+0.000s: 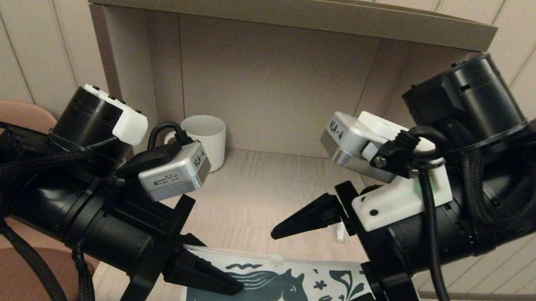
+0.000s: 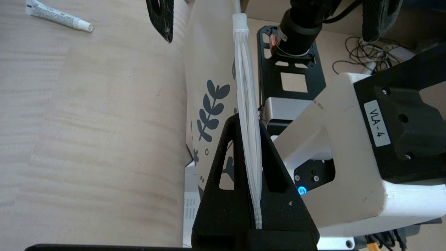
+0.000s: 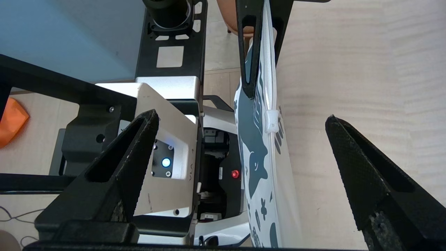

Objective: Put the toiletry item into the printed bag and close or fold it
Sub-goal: Open the storage bag

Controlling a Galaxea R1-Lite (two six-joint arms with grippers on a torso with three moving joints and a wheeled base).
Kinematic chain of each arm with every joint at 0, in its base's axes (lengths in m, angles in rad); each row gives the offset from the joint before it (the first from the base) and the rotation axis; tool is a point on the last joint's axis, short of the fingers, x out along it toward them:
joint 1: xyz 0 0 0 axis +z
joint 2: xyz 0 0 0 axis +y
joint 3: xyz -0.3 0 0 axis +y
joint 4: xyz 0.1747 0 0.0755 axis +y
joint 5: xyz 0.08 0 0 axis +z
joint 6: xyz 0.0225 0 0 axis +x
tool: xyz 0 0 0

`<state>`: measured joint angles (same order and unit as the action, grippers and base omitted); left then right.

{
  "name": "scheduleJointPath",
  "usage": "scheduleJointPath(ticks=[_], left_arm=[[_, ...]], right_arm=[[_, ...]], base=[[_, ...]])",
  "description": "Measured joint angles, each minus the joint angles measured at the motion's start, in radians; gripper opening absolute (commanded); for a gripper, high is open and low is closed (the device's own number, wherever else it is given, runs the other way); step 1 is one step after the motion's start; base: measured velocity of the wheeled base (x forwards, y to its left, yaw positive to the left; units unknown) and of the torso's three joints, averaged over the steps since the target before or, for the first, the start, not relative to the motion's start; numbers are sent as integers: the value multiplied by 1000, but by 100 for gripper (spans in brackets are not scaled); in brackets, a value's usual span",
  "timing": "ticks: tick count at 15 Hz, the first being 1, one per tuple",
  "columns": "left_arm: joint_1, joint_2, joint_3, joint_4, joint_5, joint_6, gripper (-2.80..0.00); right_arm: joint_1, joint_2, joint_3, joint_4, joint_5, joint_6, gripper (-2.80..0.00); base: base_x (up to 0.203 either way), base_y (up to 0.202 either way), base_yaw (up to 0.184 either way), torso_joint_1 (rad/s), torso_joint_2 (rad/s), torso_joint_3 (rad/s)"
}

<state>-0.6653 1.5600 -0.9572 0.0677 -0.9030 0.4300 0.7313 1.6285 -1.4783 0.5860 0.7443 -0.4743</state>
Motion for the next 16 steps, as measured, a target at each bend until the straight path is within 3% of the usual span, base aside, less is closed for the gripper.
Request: scheduleJointPath(ticks=[16], left_arm=[[0,3,0,1,0,0,-280]], right_arm=[[0,-3,33,-43,2,-3,0]], base=[[0,0,0,0,0,0]])
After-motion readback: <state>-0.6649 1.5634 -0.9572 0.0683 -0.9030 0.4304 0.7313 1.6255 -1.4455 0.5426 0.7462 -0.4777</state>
